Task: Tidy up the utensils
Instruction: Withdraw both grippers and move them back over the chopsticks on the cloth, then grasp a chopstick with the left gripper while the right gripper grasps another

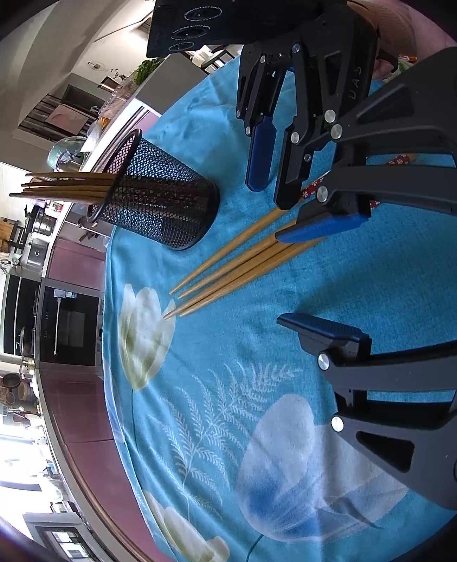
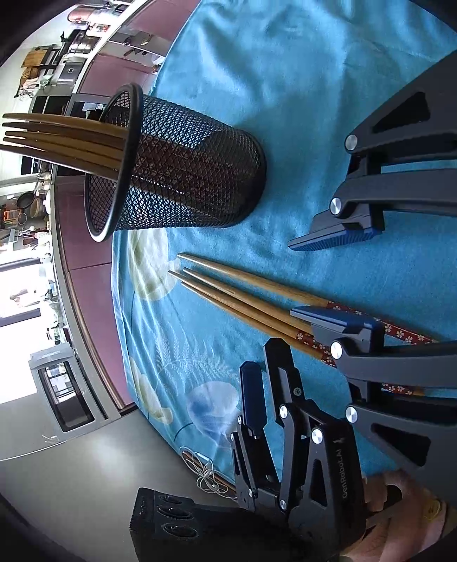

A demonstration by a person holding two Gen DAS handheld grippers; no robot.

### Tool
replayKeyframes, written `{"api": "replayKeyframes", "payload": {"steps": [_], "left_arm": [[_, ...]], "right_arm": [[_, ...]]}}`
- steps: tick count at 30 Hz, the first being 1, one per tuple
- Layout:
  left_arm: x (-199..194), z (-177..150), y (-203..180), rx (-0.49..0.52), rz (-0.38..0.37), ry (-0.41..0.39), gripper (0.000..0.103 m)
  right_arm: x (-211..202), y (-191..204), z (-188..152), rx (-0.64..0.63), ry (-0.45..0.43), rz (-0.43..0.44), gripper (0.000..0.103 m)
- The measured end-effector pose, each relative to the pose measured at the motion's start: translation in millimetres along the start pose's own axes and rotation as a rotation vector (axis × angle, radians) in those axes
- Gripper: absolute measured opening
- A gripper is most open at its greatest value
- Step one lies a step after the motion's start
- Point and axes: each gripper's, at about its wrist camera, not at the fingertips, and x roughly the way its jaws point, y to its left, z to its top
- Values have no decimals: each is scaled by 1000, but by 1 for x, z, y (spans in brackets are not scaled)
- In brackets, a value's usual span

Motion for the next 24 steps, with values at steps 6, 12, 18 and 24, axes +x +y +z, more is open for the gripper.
{"api": "replayKeyframes", "payload": {"steps": [6,12,18,24], "left_arm": [[4,2,-3,15,20,7,41],[7,3,-8,58,51,11,39],[7,5,-7,72,52,25,28],[8,8,0,59,62,31,32]], "right_arm": [[3,2,1,-12,2,-15,30],[3,3,1,-19,4,-21,29],[4,2,2,-18,5,-24,28],[9,5,7,-36,4,-44,28]]}}
